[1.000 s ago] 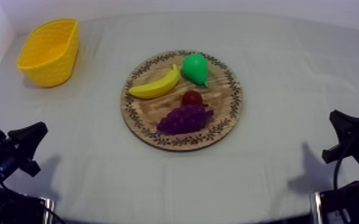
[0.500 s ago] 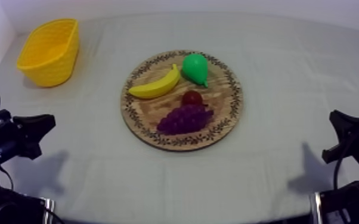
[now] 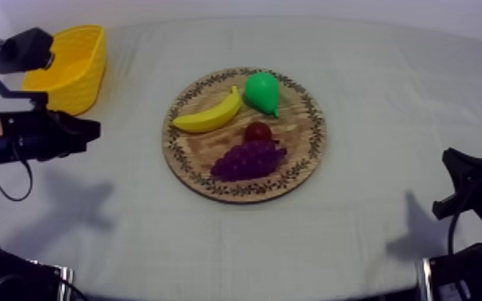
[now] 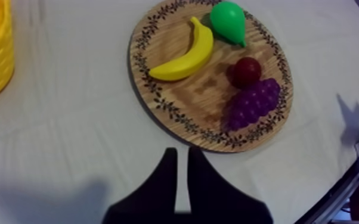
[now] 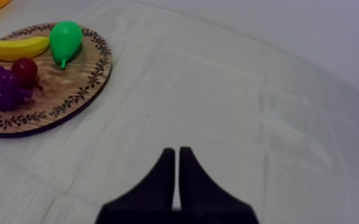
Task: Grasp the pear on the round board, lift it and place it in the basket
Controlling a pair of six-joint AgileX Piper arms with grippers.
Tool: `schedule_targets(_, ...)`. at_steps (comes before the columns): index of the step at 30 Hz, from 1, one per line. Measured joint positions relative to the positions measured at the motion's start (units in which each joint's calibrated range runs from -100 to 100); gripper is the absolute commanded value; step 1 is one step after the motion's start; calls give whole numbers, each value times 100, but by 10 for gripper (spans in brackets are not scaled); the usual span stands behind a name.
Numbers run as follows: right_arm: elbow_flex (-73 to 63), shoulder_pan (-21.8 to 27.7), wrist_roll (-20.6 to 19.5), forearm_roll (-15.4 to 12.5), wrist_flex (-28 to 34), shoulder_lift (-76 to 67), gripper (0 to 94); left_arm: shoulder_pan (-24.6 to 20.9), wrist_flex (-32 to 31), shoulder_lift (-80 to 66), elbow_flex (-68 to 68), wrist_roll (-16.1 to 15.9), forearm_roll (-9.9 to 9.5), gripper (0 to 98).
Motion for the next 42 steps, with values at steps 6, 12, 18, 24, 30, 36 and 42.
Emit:
schedule_targets(6,0,0,0,0,0,0,4,318,849,1420,-1524,444,-352,60)
schedule_targets(12,0,0,5,0,0,0,4,555,1586,2711,-3113,831,-416,58)
schedule_targets(18,0,0,2,0,0,0,4,620,2168,3847,-4613,1031,-348,52)
schedule_targets(24,0,0,2,0,0,0,4,597,2936,5049,-6222,1020,-348,45)
schedule_targets(30,0,0,-3,0,0,0,4,525,3401,6213,-7700,937,-323,41)
schedule_targets(36,0,0,0,0,0,0,4,482,3844,7297,-9068,1002,-311,38)
schedule_targets(42,0,0,0,0,0,0,4,491,4019,8036,-10005,1099,-269,50)
